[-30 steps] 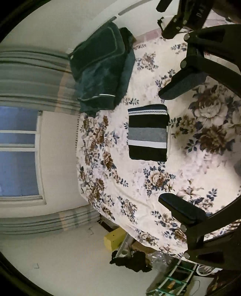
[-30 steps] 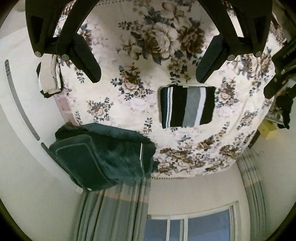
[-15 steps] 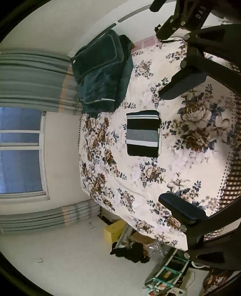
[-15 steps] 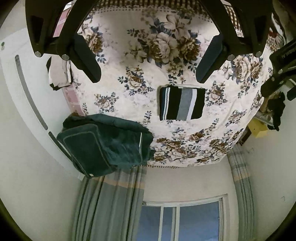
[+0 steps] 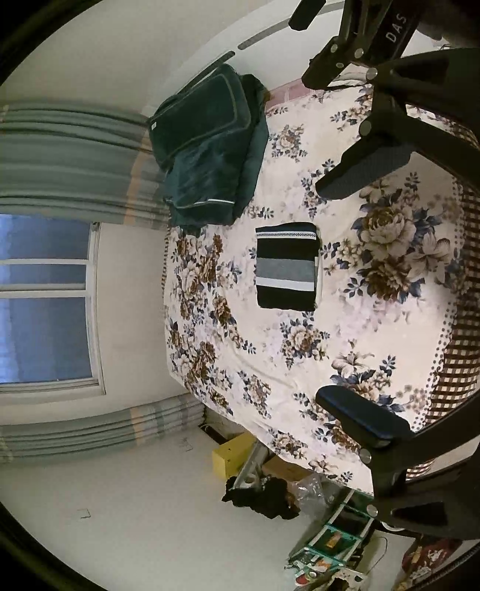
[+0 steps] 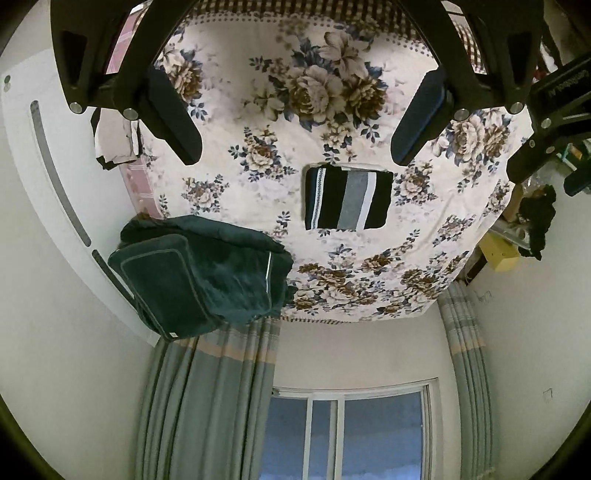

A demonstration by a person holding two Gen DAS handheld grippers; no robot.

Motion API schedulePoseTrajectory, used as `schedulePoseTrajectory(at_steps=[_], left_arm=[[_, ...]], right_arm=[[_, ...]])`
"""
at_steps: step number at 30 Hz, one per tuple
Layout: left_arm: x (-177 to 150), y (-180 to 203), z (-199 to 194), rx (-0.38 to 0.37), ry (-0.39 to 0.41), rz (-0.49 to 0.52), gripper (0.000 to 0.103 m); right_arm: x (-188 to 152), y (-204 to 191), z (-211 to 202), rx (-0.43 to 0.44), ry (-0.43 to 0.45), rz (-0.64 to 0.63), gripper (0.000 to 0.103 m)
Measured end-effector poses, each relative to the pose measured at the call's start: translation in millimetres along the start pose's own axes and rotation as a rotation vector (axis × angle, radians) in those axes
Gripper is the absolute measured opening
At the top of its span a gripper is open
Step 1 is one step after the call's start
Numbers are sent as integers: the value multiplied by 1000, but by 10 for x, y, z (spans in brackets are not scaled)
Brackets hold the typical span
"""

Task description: Fold small clothes

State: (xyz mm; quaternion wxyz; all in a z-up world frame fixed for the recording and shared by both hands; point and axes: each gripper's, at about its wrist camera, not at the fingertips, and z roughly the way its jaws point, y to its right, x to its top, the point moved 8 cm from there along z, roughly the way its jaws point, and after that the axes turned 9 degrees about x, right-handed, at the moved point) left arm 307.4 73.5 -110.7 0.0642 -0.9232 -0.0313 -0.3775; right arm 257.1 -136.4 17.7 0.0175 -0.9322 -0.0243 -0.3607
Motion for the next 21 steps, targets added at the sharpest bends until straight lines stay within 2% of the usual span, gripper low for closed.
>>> schedulePoseTrajectory(at_steps=[21], left_arm=[[79,-153,-156,28,35,-14,103]], right_arm=[[144,-28,-68,20,12,-13,103]])
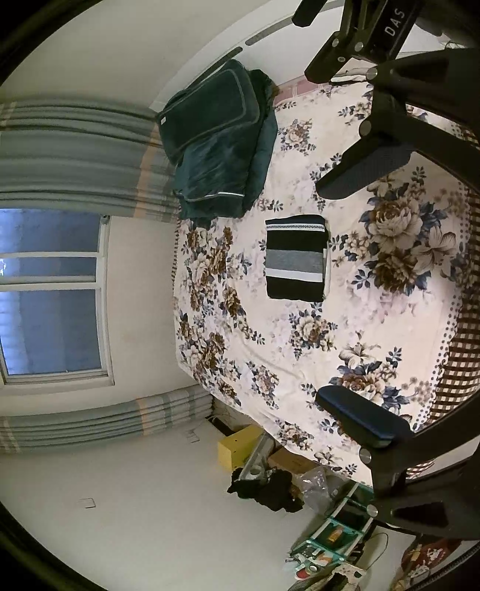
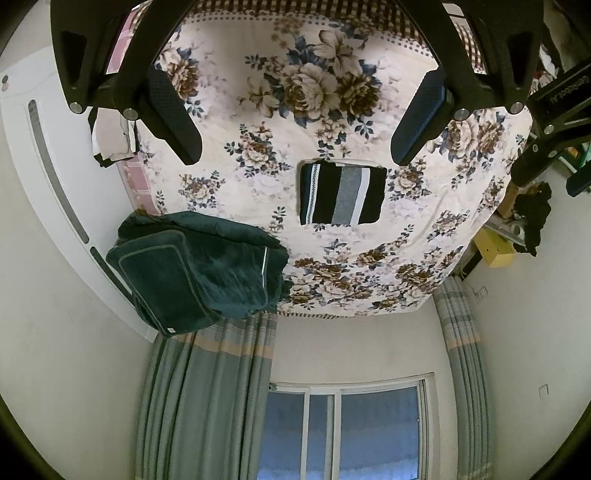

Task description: Fold small clothes

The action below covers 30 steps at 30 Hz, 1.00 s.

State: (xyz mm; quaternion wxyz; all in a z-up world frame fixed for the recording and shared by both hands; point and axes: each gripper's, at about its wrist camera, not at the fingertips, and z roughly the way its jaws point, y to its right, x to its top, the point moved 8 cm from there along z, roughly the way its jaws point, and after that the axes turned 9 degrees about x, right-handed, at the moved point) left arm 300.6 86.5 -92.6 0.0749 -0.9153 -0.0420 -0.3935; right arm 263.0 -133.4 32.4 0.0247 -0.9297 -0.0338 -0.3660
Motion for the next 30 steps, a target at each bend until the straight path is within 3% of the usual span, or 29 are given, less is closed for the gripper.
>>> schedulePoseTrajectory(at_steps=[30], left_arm=[[154,13,-129,-7,20,18,103]], right_arm=[[-2,-70,-30,2,7,10,103]])
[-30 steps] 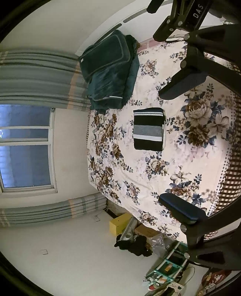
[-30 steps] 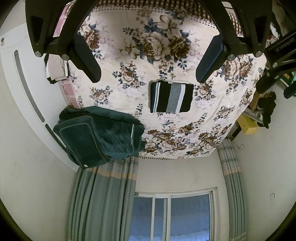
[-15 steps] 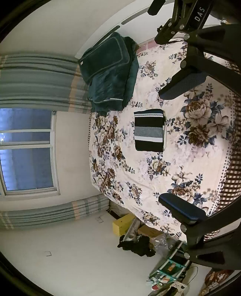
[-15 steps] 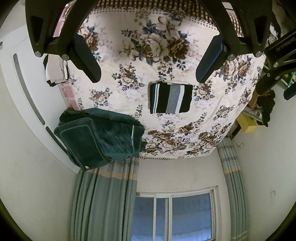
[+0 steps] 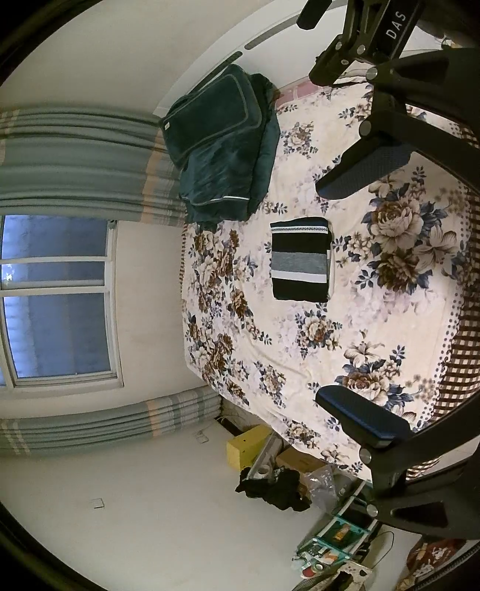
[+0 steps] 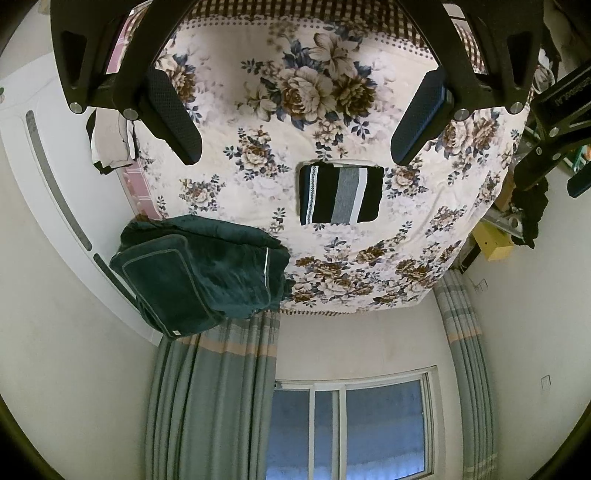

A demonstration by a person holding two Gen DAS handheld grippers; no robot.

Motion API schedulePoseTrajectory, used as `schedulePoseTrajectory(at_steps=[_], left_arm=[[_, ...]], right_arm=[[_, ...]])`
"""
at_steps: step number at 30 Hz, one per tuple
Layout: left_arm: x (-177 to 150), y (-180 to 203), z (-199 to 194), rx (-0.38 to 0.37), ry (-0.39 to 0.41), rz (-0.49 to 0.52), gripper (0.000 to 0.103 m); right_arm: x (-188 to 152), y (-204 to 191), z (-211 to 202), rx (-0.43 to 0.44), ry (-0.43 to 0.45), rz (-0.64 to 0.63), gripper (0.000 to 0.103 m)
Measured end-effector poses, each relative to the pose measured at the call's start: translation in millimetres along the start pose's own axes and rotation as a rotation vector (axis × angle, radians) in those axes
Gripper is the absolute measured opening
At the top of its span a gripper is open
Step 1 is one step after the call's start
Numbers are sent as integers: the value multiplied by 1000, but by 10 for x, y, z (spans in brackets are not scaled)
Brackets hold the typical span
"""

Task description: Fold small clothes

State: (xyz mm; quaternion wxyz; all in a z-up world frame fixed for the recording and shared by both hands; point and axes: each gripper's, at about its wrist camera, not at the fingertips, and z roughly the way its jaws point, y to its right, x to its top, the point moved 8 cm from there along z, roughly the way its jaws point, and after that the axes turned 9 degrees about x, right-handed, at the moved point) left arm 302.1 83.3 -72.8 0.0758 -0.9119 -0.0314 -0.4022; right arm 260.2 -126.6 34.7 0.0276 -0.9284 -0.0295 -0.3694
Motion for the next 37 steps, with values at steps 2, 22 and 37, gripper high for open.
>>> schedulePoseTrajectory(at_steps=[2,22,37], left_arm=[[-13,3,-3,0,-1,-1,103],[29,33,-55,7,10,-4,103],[67,54,-80,7,13,-8,103]], right_arm=[[-15,2,0,0,-3,0,103],[-81,-122,-135,-12,10,26,103],[-202,-143,-232,-28,16,47,103]])
